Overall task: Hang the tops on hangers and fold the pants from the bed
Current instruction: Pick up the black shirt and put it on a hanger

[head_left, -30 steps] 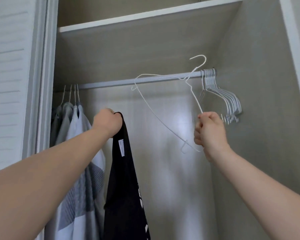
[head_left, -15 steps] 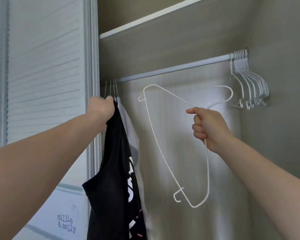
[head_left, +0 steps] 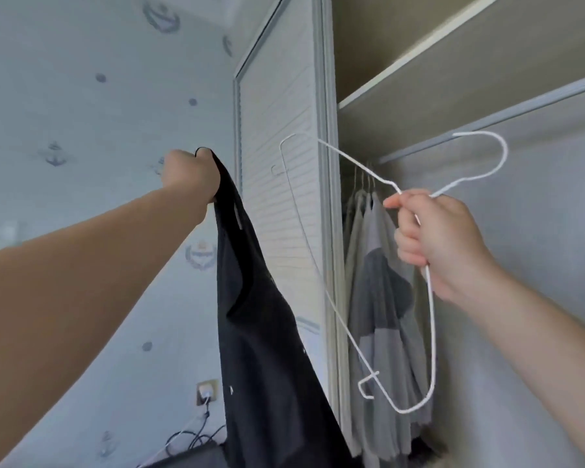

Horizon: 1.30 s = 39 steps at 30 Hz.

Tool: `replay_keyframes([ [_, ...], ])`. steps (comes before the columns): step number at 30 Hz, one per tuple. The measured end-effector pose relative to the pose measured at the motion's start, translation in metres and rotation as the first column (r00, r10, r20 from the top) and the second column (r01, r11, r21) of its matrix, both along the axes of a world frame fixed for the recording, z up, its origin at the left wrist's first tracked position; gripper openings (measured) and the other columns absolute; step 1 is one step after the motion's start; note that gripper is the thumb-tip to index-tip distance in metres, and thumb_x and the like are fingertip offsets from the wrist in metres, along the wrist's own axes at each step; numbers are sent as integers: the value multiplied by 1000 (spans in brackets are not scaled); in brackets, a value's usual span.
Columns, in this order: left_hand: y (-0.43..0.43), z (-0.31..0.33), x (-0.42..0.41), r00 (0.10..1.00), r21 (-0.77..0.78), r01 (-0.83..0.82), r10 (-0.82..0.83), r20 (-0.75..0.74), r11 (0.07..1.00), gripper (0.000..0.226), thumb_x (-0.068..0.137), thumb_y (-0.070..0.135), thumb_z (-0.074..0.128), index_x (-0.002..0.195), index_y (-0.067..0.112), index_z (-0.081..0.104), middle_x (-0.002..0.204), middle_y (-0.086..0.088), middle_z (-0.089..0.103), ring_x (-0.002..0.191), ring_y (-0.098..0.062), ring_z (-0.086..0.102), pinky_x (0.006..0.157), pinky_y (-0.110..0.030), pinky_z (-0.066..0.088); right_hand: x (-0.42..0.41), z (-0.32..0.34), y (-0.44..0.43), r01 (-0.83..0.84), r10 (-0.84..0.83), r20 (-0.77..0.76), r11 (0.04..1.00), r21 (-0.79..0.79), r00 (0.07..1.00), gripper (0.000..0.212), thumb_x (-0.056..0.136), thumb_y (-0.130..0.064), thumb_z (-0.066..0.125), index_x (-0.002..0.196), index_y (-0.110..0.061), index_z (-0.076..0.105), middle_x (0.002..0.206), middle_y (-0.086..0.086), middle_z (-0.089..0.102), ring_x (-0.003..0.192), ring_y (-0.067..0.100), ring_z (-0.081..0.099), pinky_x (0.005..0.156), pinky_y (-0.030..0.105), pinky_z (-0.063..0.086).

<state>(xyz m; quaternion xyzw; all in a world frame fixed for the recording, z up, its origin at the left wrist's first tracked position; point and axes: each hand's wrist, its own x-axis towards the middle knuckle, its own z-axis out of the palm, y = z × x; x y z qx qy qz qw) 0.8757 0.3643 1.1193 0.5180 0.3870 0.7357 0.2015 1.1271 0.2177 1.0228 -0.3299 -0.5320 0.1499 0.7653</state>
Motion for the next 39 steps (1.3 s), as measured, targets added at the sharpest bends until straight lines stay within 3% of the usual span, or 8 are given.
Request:
replay_keyframes([
  [5,-53,4,-85,973,72,-228,229,-17,971,32,94,16,38,66,22,24,79,-8,33,74,-24,44,66,-36,34,-60,-10,-4,-208,208,-14,978,33,978,22,98,-10,43,84,-12,60,47,-7,26,36,9,18,40,16,15],
  [9,-102,6,-150,927,100,-375,376,12,922,35,93,14,40,63,22,22,70,-4,24,74,-25,40,64,-39,43,-109,-12,-7,-363,364,-6,931,30,932,19,92,-17,47,83,-14,63,49,-6,26,39,10,18,40,17,16],
  [17,-207,8,-284,799,32,-599,600,-48,800,35,89,18,43,64,22,19,66,0,16,65,-21,21,64,-37,31,-228,-16,-30,-612,612,-6,791,-2,791,24,101,-11,42,84,-11,60,49,-6,23,37,10,16,41,18,13],
  [20,-251,1,-333,733,-71,-680,671,-115,730,30,92,26,45,69,20,26,70,0,24,71,-22,30,66,-34,32,-280,-23,-44,-701,701,15,714,-4,713,26,101,-10,41,84,-11,60,48,-6,24,37,10,16,40,16,15],
  [25,-321,-26,-419,613,-180,-785,701,-363,593,14,89,23,47,85,10,45,83,-8,45,72,-27,47,63,-32,43,-379,-50,-75,-812,814,47,581,-54,579,27,102,-12,42,85,-10,61,48,-4,25,36,11,18,39,15,19],
  [29,-378,-58,-490,516,-229,-849,654,-553,476,19,88,16,46,72,10,38,64,-5,34,51,-20,33,45,-20,29,-466,-83,-109,-891,896,13,442,-103,443,24,103,-11,41,88,-7,59,48,-4,25,36,10,17,39,14,18],
  [33,-437,-98,-555,531,-344,-847,603,-595,406,19,88,13,49,71,6,45,62,-8,43,52,-24,46,52,-26,40,-548,-124,-150,-939,952,-14,298,-172,305,26,105,-11,42,87,-8,60,47,-5,27,36,9,18,39,13,19],
  [39,-521,-181,-638,554,-452,-830,580,-597,326,19,91,15,55,75,5,58,56,-3,56,44,-13,61,46,-27,56,-643,-208,-214,-960,988,-90,101,-261,129,29,104,-12,43,85,-8,65,49,-2,28,37,11,17,39,13,20],
])
